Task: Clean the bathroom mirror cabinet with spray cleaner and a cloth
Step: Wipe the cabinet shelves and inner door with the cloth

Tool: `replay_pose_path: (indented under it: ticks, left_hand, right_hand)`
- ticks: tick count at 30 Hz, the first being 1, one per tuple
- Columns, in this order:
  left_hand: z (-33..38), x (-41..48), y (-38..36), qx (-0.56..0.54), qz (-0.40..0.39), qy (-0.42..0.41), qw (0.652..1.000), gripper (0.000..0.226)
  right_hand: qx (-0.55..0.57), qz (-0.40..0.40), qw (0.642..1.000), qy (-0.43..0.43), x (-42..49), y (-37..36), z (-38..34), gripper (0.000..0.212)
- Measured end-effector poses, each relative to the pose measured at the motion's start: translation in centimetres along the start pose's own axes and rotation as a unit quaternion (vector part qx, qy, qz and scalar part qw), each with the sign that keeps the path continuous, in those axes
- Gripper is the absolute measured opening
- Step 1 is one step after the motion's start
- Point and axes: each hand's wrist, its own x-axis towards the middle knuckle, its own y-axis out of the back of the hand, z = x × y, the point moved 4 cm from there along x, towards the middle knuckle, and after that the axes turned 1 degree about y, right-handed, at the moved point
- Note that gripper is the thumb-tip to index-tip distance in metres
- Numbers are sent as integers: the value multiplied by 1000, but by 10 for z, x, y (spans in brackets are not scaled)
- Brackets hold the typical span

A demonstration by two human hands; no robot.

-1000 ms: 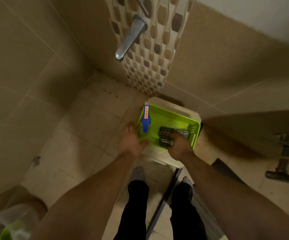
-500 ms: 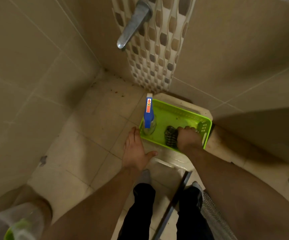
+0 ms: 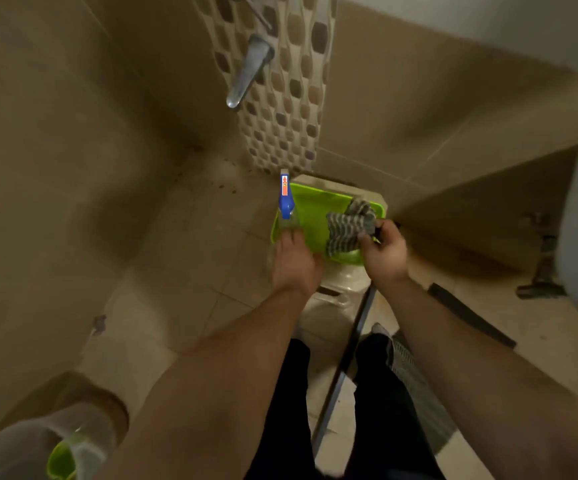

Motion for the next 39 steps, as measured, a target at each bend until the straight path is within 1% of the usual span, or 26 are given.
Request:
replay_pose_path:
  ticks: [3, 6, 9, 11, 14, 18, 21, 22, 24, 26, 28, 30, 31, 33, 34, 35, 37, 38, 39]
  left_hand:
    - [46, -5, 18, -114, -56, -50, 991, 58]
    - [82, -21, 30, -203, -129, -93, 966, 33]
    - [107, -44, 25, -260, -189, -95, 942, 14]
    - [126, -67, 19, -283, -215, -107, 929, 13]
    - [160, -95, 12, -281, -206, -144, 926, 19]
    - [213, -128, 6, -257, -151, -174, 939, 26]
    - [267, -160, -7, -204, -113, -219, 948, 37]
    - [280, -167, -12, -193, -108, -239, 946, 36]
    - [321, -205, -30, -163, -91, -298, 936, 28]
    - [356, -241, -53, -143, -86, -334, 928, 21]
    - [383, -281, -80, -118, -102, -355, 922, 15]
    - [396, -312, -104, -80, -141, -363, 917, 6]
    - [405, -329, -116, -72, -154, -378, 910, 5]
    - [417, -352, -127, -82, -170, -400, 897, 3]
    - [429, -364, -129, -97, -179, -407, 890, 8]
    - [436, -371, -128, -119, -191, -409, 884, 13]
    - [452, -376, -123, -187, -217, -389, 876, 19]
    - [457, -374, -119, -230, -207, -373, 875, 18]
    - [461, -371, -115, -269, -171, -357, 878, 14]
  right_hand:
    - [135, 40, 989, -36, -33, 28, -33, 17]
    - [231, 71, 969, -57, -66, 64, -54, 22]
    - [308, 97, 941, -103, -100, 94, -54, 25]
    - [339, 121, 925, -121, -124, 113, -50, 28]
    - [351, 158, 914, -129, -146, 139, -44, 30]
    - [414, 194, 879, -135, -162, 182, -40, 35]
    - [464, 188, 859, -110, -172, 224, -39, 39]
    - [477, 175, 854, -106, -173, 232, -38, 37]
    - [514, 156, 838, -98, -187, 272, -28, 38]
    - [565, 129, 808, -103, -203, 308, -16, 49]
    - [625, 122, 765, -95, -221, 349, 0, 57]
    - [682, 131, 716, -71, -236, 381, 8, 60]
    - [698, 137, 701, -58, -244, 400, 13, 59]
    - [715, 143, 683, -42, -255, 428, 16, 55]
    - [719, 143, 679, -36, -259, 444, 18, 54]
    - [724, 141, 675, -36, -263, 454, 18, 54]
    - [742, 123, 658, -35, -264, 468, 16, 55]
    - [747, 114, 654, -31, -263, 474, 12, 55]
    - [748, 106, 654, -22, -261, 479, 8, 54]
